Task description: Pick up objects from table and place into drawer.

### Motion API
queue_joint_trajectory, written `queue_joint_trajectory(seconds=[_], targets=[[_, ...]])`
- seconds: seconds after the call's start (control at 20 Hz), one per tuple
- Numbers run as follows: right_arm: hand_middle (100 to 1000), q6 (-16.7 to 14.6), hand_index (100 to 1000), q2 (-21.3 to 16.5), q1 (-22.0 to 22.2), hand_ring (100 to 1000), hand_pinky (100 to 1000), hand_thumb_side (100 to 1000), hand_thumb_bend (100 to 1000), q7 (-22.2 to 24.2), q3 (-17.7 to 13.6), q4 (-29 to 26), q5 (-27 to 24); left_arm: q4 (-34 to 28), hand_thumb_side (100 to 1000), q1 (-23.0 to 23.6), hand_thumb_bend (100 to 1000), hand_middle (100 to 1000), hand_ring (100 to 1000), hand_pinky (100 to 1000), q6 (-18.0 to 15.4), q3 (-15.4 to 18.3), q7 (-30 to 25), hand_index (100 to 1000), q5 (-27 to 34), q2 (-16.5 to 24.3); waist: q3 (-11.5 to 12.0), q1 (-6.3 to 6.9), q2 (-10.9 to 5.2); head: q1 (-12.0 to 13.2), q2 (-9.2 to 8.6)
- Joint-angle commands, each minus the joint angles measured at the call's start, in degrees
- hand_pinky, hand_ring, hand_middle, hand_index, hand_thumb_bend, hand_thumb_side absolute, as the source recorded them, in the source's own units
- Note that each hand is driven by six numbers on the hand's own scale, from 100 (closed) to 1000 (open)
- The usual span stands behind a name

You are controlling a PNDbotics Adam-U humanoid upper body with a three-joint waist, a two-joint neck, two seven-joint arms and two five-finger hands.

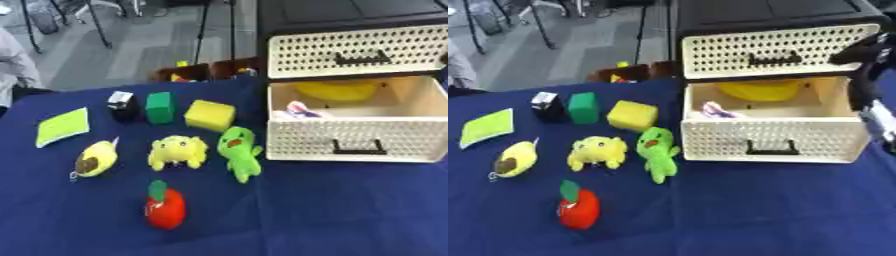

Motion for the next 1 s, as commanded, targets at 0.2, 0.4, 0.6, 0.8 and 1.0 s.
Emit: queue_joint_trajectory(seconds=[0.2, 0.4, 0.6, 0.8, 1.0], targets=[[722, -6.86, 834, -8.77, 2.00, 733, 430, 1000, 100, 14.18, 3.23, -0.91, -6.41, -0.74, 918, 1.30, 470, 735, 748, 534, -3.01, 1.32, -0.44, 915, -0.04, -2.74, 0.54, -0.92, -1.42, -0.61, -0.86], [723, -7.65, 852, -11.66, 4.67, 735, 417, 1000, 100, 19.46, 6.76, -0.91, -9.59, -0.74, 913, 2.51, 446, 730, 742, 528, -3.29, 1.49, -0.71, 912, 0.52, -4.16, 0.70, -1.32, -1.40, -0.93, -1.06], [731, -6.57, 871, -12.51, 5.67, 737, 405, 1000, 100, 21.90, 9.51, -0.91, -11.27, -0.74, 908, 3.53, 437, 725, 735, 523, -3.18, 1.66, -0.74, 905, 1.17, -5.11, 0.63, -1.60, -1.25, -1.32, -1.20], [734, -2.31, 901, -12.72, 6.33, 652, 380, 1000, 100, 23.50, 12.11, -0.91, -11.60, -0.74, 904, 4.01, 423, 721, 729, 518, -3.16, 1.57, -0.98, 903, 1.68, -5.70, 0.75, -1.81, -0.94, -1.70, -1.54], [748, 2.76, 911, -12.27, 6.94, 615, 379, 1000, 100, 23.97, 13.74, -0.91, -11.04, -0.74, 901, 4.59, 420, 717, 722, 511, -2.97, 1.53, -1.17, 901, 2.14, -6.22, 0.87, -1.81, -0.50, -1.89, -2.14]])
